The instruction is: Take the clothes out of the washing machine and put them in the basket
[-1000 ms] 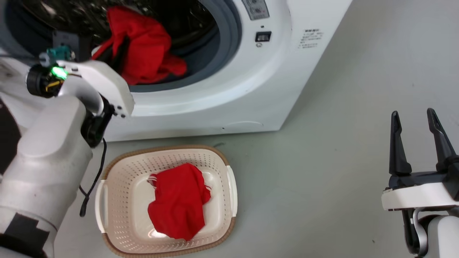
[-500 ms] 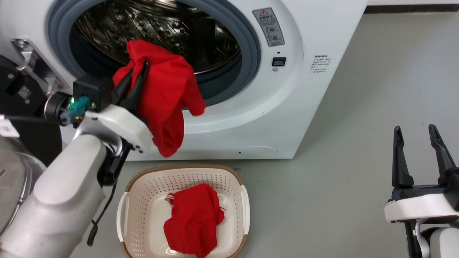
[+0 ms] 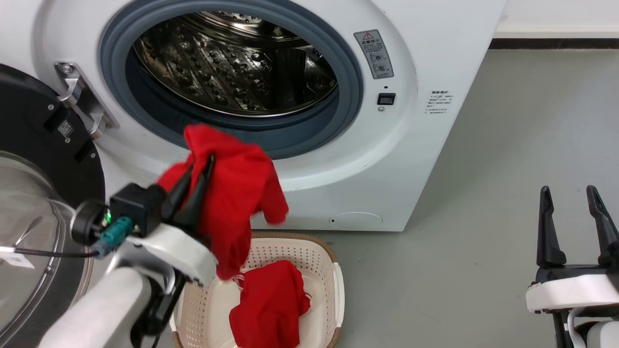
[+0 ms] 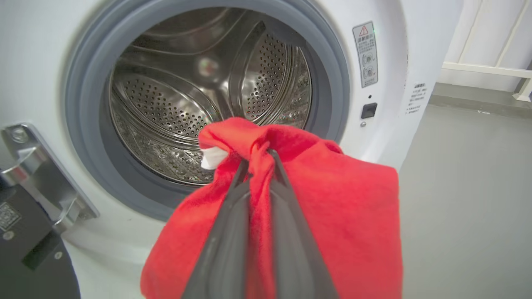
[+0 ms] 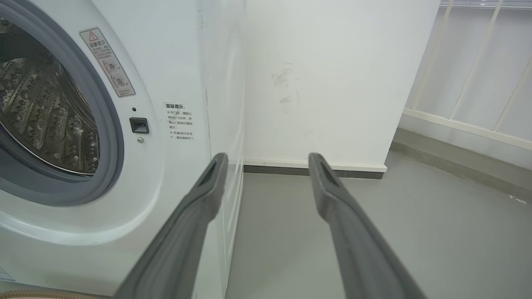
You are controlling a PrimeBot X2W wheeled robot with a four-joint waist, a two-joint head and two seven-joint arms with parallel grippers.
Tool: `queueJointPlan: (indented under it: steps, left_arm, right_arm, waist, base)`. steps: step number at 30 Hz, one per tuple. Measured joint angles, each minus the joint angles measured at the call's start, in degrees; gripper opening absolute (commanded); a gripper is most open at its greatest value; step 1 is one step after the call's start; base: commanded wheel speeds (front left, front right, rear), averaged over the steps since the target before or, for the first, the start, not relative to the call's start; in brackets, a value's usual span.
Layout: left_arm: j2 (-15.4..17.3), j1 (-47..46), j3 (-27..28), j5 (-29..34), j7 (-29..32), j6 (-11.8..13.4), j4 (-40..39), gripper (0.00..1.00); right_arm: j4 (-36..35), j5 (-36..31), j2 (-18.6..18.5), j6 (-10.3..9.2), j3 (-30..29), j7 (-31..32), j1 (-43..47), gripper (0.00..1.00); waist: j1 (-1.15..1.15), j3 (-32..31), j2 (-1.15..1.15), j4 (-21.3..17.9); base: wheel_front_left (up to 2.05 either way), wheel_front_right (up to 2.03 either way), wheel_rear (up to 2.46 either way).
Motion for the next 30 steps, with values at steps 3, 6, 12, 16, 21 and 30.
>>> queueJointPlan:
  steps: [3, 6, 12, 16, 21, 30]
  left_arm:
    - [0.4, 2.8, -1.1, -1.2, 2.0, 0.3, -0.3, 0.0]
    - [-0.1, 4.6, -2.1, -2.8, 3.0, -0.4, 2.9, 0.0]
    - [-3.6, 4.9, -4.1, -5.4, 3.1, -5.3, 19.1, 0.0]
    - [-7.8, 0.7, -5.3, -5.7, 2.4, -8.7, 29.9, 0.0]
    - [-11.1, -5.6, -7.0, -3.5, 1.6, -11.1, 41.7, 0.0]
    - [-15.2, -14.5, -6.7, -4.0, 1.5, -13.8, 59.3, 0.0]
  right_arm:
    - [-0.3, 0.0, 0.0, 0.0, 0.2, 0.0, 0.0, 1.0]
    - [-0.7, 0.0, 0.0, 0.0, 0.7, 0.0, -0.6, 1.0]
    - [-1.6, -1.0, 0.0, 0.0, 1.3, 0.0, -2.4, 1.0]
    - [-2.5, -1.5, 0.0, 0.0, 1.0, 0.0, -4.1, 1.0]
    - [-3.9, -1.9, 0.0, 0.0, 0.3, 0.0, -5.7, 1.0]
    - [-6.4, -3.0, 0.0, 0.0, 0.0, 0.0, -7.1, 1.0]
  waist:
    - [0.0, 0.8, 0.0, 0.1]
    - [0.0, 2.3, 0.0, -0.1]
    - [0.01, 6.9, 0.0, -0.9]
    - [0.01, 11.0, 0.0, -1.8]
    - [0.02, 16.7, 0.0, -2.9]
    - [0.02, 27.0, 0.0, -4.7]
  base:
    - [0.0, 0.0, 0.0]
    - [0.0, 0.0, 0.0]
    - [0.0, 0.0, 0.0]
    - [0.0, 0.0, 0.0]
    - [0.0, 0.0, 0.0]
    - [0.0, 0.0, 0.0]
